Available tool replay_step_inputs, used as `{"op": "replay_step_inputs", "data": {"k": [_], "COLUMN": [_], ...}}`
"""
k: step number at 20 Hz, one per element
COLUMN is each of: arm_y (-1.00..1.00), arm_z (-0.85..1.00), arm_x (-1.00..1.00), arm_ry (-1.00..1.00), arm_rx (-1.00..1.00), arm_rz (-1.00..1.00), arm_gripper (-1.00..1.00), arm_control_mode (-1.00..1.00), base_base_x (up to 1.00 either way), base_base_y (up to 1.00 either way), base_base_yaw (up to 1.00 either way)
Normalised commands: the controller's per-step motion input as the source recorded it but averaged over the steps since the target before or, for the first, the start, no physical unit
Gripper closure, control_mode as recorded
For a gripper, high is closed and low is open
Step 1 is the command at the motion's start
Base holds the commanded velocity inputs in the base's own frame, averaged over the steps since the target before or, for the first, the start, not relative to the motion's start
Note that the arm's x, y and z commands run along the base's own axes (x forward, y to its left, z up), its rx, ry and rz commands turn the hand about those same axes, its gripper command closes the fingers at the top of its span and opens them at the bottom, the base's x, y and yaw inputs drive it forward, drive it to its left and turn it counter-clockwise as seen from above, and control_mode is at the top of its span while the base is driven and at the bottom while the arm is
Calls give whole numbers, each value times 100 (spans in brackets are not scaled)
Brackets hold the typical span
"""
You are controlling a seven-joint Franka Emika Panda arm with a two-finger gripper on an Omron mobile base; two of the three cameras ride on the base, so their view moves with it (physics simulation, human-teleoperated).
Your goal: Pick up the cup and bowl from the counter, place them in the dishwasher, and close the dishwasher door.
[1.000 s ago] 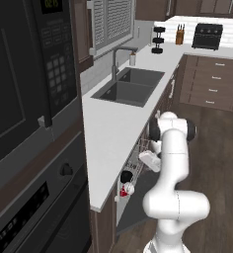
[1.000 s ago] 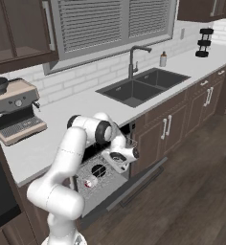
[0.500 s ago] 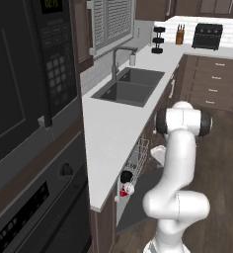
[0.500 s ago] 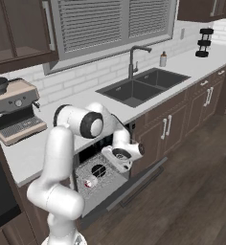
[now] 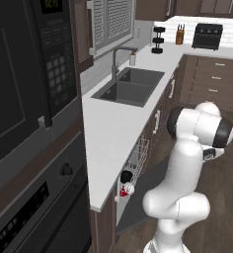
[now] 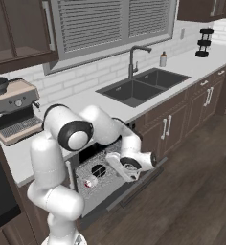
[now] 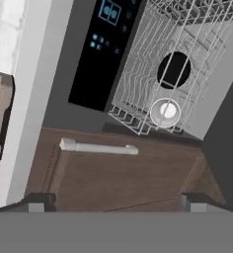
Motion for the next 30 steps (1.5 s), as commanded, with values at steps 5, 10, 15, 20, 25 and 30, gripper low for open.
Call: {"op": "replay_step_inputs", "data": {"k": [5, 10, 15, 20, 25, 30], "arm_y": [-71, -55, -51, -48, 31, 66], "arm_z": [-13, -70, -88, -73, -99, -77], "arm_x": [-63, -25, -9, -1, 33, 66], "arm_ry": [0, 1, 1, 0, 0, 0], "arm_rx": [21, 19, 21, 25, 17, 8], "arm_rz": [0, 0, 0, 0, 0, 0], "arm_gripper": [-100, -100, -100, -100, -100, -100], "arm_control_mode": [-100, -100, -100, -100, -100, -100], "base_base_x": [0, 0, 0, 0, 0, 0], "base_base_y": [0, 0, 0, 0, 0, 0], "base_base_yaw": [0, 0, 0, 0, 0, 0]}}
